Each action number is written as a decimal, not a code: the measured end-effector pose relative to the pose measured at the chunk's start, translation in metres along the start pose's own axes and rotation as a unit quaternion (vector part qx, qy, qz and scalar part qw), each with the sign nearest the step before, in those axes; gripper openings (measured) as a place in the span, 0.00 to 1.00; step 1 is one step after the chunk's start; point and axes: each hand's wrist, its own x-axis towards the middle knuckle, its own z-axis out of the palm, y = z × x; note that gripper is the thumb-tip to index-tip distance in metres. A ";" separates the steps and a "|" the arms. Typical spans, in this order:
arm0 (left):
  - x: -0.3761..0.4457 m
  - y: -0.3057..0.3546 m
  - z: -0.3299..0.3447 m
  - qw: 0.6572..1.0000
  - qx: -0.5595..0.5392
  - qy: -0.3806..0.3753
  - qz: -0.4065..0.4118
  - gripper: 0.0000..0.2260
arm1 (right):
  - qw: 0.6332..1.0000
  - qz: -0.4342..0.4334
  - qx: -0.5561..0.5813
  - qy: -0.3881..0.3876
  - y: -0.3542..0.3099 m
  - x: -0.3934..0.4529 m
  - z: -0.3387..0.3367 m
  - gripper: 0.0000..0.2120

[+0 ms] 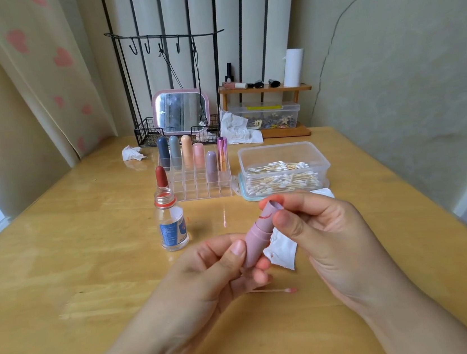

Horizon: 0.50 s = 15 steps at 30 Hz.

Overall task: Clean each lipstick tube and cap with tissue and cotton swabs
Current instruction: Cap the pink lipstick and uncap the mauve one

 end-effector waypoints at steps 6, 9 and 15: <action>-0.002 -0.002 0.005 0.995 0.072 0.057 0.041 0.19 | 0.999 0.012 -0.022 0.048 -0.001 -0.001 0.004 0.06; -0.003 -0.001 0.004 0.989 0.112 0.075 0.066 0.13 | 0.999 0.016 -0.028 0.044 -0.002 -0.003 0.006 0.05; -0.003 -0.004 0.012 0.954 0.202 0.144 0.169 0.13 | 0.999 0.011 -0.028 0.044 -0.003 -0.005 0.011 0.06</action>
